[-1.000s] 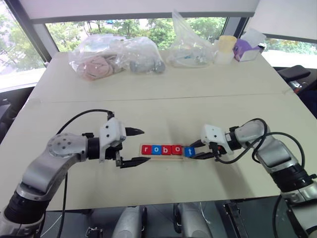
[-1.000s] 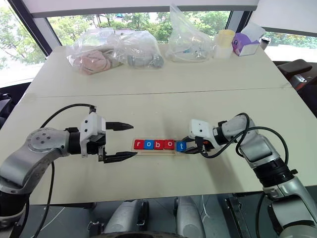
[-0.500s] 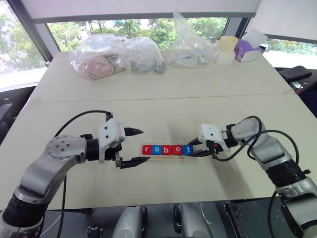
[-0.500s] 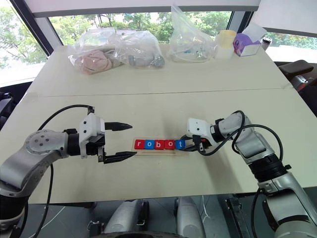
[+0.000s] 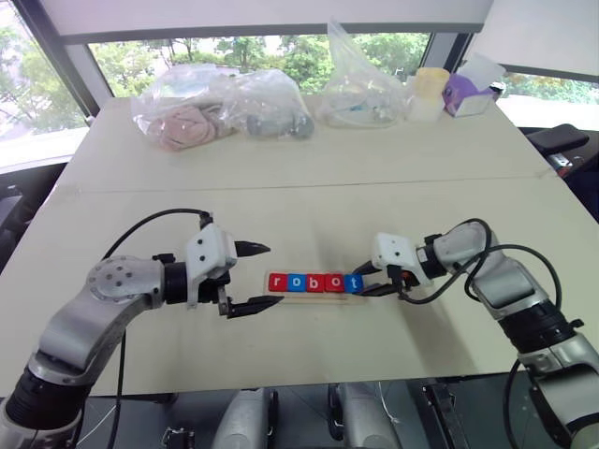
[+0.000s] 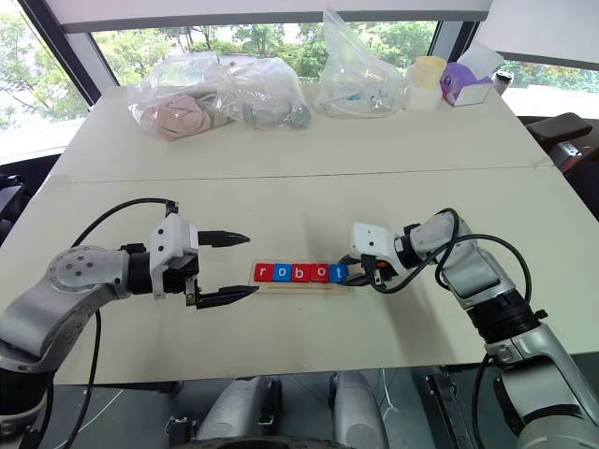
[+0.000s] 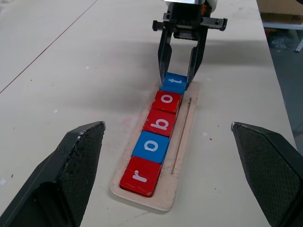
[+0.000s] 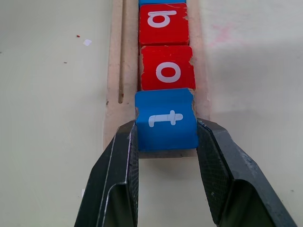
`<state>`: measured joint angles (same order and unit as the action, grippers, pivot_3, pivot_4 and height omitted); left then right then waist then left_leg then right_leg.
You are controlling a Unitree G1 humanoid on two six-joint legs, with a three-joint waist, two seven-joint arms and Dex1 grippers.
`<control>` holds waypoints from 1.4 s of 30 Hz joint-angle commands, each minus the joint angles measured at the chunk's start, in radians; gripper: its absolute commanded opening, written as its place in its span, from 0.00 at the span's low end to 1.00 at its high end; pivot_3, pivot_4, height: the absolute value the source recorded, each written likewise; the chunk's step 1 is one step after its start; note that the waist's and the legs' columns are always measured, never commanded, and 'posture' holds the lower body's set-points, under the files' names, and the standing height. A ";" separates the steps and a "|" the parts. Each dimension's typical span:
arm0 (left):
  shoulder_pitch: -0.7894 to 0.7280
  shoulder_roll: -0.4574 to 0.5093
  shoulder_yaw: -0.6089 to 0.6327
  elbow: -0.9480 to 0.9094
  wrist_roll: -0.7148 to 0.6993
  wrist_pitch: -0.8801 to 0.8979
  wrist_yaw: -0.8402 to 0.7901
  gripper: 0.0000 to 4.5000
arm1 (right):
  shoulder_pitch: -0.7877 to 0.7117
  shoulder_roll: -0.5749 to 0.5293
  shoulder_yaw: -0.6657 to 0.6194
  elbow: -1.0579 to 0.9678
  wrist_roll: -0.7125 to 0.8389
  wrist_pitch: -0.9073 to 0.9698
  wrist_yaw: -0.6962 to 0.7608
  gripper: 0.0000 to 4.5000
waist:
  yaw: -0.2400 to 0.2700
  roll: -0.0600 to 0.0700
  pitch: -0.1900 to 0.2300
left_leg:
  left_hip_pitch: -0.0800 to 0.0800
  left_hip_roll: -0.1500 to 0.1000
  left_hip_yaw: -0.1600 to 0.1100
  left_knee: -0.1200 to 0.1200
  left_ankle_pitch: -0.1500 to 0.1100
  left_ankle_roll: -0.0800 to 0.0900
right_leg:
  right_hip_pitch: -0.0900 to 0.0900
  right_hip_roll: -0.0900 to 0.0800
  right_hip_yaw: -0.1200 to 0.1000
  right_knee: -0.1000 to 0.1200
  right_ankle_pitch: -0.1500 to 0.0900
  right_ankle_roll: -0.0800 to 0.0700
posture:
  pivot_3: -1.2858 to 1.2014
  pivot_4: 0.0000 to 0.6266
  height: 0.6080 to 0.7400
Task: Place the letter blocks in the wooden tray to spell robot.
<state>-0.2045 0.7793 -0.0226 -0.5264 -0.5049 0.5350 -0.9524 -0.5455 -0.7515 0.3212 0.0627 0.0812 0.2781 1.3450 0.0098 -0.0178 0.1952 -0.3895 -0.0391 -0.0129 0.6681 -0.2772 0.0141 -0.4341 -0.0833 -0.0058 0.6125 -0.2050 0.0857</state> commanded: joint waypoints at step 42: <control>-0.027 -0.015 0.003 -0.034 -0.014 -0.002 0.017 1.00 | -0.040 0.028 -0.029 -0.045 0.019 0.034 -0.013 0.99 | 0.000 0.000 0.000 | 0.000 0.000 0.000 0.000 0.000 0.000 | 0.000 0.000 0.000 0.000 0.001 0.002 | 0.52 0.24 0.89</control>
<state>-0.2133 0.7644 -0.0248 -0.5265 -0.5049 0.5357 -0.9351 -0.5599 -0.7255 0.3305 0.0597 0.0700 0.2994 1.3372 0.0098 -0.0178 0.1951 -0.3894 -0.0391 -0.0129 0.6681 -0.2772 0.0140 -0.4341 -0.0830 -0.0058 0.6126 -0.2040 0.0875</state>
